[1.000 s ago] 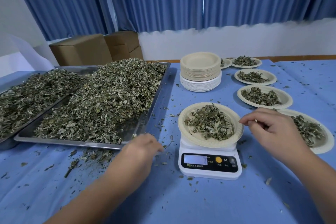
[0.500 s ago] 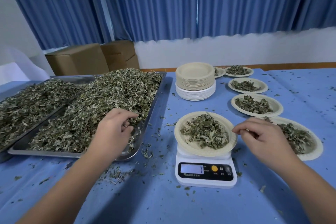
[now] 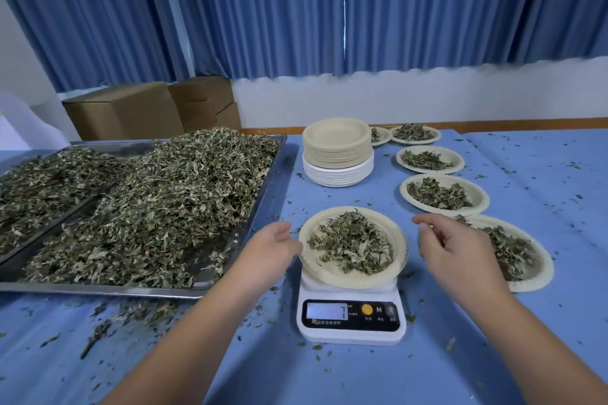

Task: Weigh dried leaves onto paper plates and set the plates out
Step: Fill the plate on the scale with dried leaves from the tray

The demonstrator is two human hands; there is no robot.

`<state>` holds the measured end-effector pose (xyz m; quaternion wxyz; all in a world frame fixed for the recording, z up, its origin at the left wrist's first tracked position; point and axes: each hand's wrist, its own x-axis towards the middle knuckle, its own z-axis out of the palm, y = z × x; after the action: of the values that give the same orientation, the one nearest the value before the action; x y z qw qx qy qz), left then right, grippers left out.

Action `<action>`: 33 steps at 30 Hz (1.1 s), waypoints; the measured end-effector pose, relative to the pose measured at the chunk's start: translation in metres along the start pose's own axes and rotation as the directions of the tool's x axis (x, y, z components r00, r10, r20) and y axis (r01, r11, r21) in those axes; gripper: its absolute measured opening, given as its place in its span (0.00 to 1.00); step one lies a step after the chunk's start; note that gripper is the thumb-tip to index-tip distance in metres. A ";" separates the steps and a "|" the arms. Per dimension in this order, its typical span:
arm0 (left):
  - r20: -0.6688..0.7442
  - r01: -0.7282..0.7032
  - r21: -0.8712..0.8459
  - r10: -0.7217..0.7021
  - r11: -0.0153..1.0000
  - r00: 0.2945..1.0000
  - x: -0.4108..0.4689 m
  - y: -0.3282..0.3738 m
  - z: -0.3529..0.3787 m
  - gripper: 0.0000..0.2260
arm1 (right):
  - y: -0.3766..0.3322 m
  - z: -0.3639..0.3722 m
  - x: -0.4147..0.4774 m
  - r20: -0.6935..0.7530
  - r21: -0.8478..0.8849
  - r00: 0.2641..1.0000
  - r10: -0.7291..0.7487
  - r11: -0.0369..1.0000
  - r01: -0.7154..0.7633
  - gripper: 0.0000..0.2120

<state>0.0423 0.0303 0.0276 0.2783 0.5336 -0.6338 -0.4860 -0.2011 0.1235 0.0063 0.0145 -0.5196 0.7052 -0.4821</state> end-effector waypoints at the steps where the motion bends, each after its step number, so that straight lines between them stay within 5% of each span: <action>1: 0.039 0.034 -0.029 -0.033 0.999 0.999 -0.001 0.002 0.003 0.24 | 0.000 0.002 0.000 0.030 -0.034 0.999 0.017 0.999 -0.016 0.09; 6: 0.047 0.036 -0.124 -0.030 0.992 0.998 -0.008 0.008 0.014 0.21 | -0.002 0.012 -0.003 0.221 -0.103 0.965 0.139 0.988 -0.118 0.17; 12: -0.004 0.008 -0.205 -0.009 0.979 1.000 -0.021 0.009 0.008 0.17 | -0.010 0.014 -0.005 0.204 0.191 0.954 0.220 0.947 -0.259 0.07; 16: 0.008 -0.008 -0.270 0.011 0.963 1.000 -0.033 0.010 -0.006 0.15 | -0.027 0.011 -0.006 0.266 0.353 0.924 0.275 0.864 -0.358 0.13; 26: -0.014 -0.061 -0.479 0.062 0.876 0.998 -0.042 0.028 -0.047 0.11 | -0.081 0.006 0.016 0.363 0.463 0.894 0.264 0.782 -0.418 0.10; 33: -0.062 -0.172 -0.450 0.162 0.876 0.985 0.029 0.052 -0.072 0.11 | -0.095 0.033 0.093 0.331 0.527 0.918 0.220 0.763 -0.373 0.10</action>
<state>0.0759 -0.0227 0.0968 0.4431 0.4027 -0.5433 -0.5885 -0.1583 0.0321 0.0996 0.3374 -0.4274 0.5902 -0.5959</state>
